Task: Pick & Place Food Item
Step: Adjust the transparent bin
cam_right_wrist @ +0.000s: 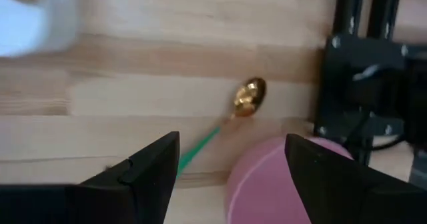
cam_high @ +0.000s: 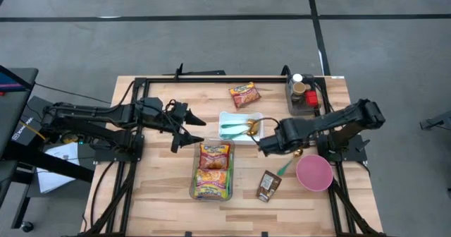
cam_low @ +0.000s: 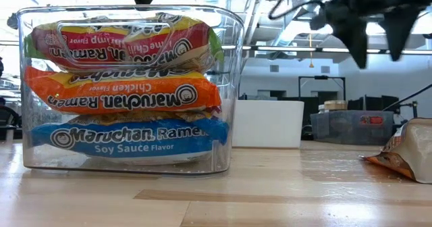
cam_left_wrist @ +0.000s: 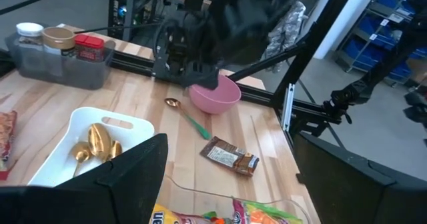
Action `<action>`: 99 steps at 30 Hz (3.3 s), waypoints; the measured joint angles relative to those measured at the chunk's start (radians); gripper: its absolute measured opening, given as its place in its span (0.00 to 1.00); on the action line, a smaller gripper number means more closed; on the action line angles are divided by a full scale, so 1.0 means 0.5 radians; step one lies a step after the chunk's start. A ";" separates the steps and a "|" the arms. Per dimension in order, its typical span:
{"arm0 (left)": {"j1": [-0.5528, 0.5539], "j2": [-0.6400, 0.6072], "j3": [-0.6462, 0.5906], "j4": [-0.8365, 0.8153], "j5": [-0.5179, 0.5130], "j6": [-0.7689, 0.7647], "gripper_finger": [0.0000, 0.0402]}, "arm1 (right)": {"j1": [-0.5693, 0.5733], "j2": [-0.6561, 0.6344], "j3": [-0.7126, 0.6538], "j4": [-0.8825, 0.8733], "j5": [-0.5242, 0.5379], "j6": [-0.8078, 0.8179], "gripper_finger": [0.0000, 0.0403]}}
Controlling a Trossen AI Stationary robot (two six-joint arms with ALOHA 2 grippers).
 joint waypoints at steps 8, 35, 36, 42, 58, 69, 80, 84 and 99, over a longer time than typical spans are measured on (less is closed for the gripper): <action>-0.011 0.000 0.000 -0.001 0.000 0.003 0.79 | -0.037 0.013 -0.255 0.188 -0.118 0.101 0.66; -0.010 0.001 -0.010 -0.088 0.024 0.060 0.79 | 0.282 0.527 -0.053 0.710 -0.320 0.577 0.66; -0.010 0.000 -0.010 -0.085 0.040 0.061 0.79 | 0.289 0.547 -0.012 0.647 -0.304 0.610 0.66; -0.010 0.001 -0.010 -0.095 0.092 0.090 0.79 | 0.392 0.716 0.219 0.439 -0.196 1.001 0.66; -0.010 0.001 -0.010 -0.139 0.104 0.113 0.79 | 0.425 1.369 0.873 -0.031 -0.127 1.105 0.66; -0.010 0.000 -0.010 -0.142 0.127 -0.017 0.79 | 0.495 1.546 0.867 -0.053 -0.055 1.166 0.66; 0.025 0.000 -0.010 -0.142 0.052 -0.287 0.79 | 0.565 1.578 0.863 -0.030 0.158 1.165 0.66; 0.024 0.000 -0.010 -0.143 -0.013 -0.287 0.79 | 0.580 1.568 0.860 -0.020 0.249 1.156 0.66; 0.024 0.001 -0.008 -0.164 -0.065 -0.278 0.79 | 0.629 1.422 0.850 -0.046 0.317 1.111 0.66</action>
